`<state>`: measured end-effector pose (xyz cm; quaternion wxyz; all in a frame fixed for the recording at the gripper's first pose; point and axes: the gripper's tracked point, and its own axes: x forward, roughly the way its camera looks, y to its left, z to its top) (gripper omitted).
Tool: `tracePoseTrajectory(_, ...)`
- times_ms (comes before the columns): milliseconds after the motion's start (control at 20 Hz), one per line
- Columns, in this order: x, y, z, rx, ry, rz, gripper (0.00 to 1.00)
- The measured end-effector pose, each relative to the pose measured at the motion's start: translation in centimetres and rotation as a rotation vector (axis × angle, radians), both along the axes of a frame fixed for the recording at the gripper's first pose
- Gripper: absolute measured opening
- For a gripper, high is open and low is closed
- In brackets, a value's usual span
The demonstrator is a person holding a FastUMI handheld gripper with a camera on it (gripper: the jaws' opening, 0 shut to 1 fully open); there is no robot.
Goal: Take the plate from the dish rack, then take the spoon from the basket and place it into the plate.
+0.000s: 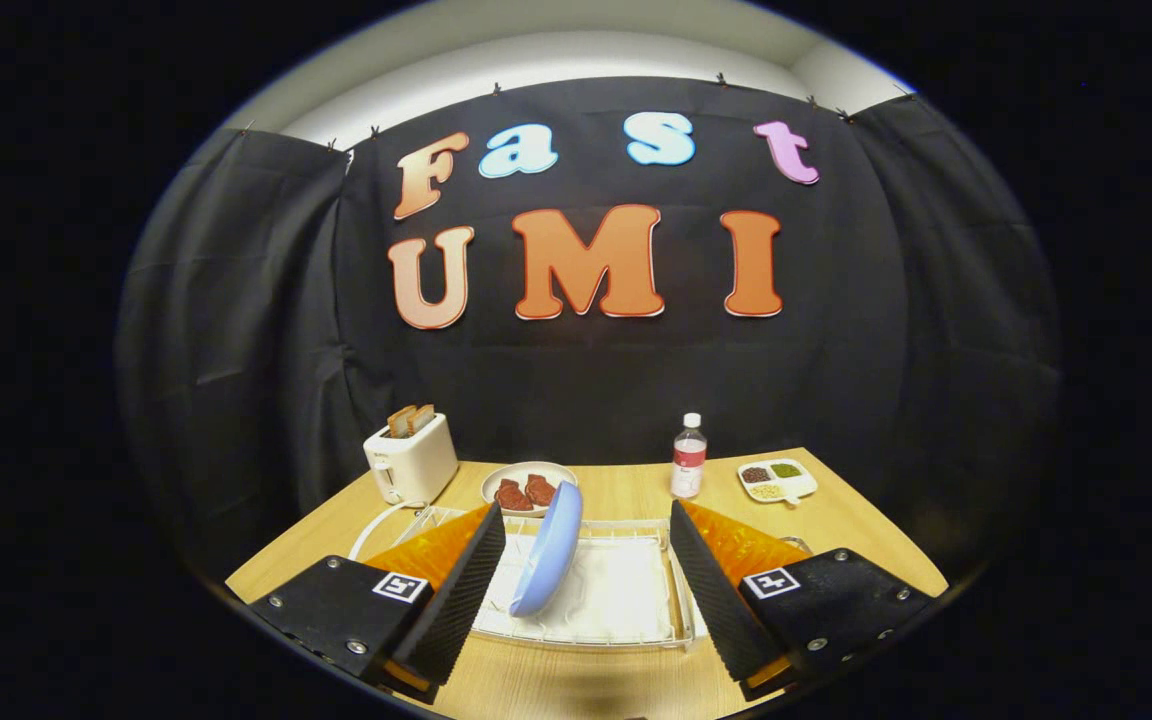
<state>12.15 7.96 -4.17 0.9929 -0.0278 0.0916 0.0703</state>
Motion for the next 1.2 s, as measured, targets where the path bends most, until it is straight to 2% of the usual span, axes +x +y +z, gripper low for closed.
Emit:
tracePoseTrajectory(300, 6.0, 1.8, -4.8, -0.047, 0.152, -0.013, 0.99)
tracePoseTrajectory(700, 9.0, 2.2, -12.1, -0.001, 0.422, -0.162, 0.99)
tracePoseTrajectory(800, 9.3, 2.0, -13.2, 0.006, 0.47, -0.192, 0.93)
tracePoseTrajectory(900, 9.4, 2.1, -14.2, 0.017, 0.518, -0.206, 0.81)
tracePoseTrajectory(950, 9.3, 2.1, -14.7, 0.02, 0.541, -0.218, 0.67)
tracePoseTrajectory(1000, 9.3, 1.8, -15.0, 0.018, 0.554, -0.238, 0.59)
tracePoseTrajectory(1050, 9.3, 1.5, -15.0, 0.018, 0.559, -0.257, 0.41)
tracePoseTrajectory(1150, 9.3, 1.5, -14.9, 0.034, 0.572, -0.284, 0.3)
tracePoseTrajectory(1200, 9.2, 1.5, -14.9, 0.035, 0.582, -0.295, 0.29)
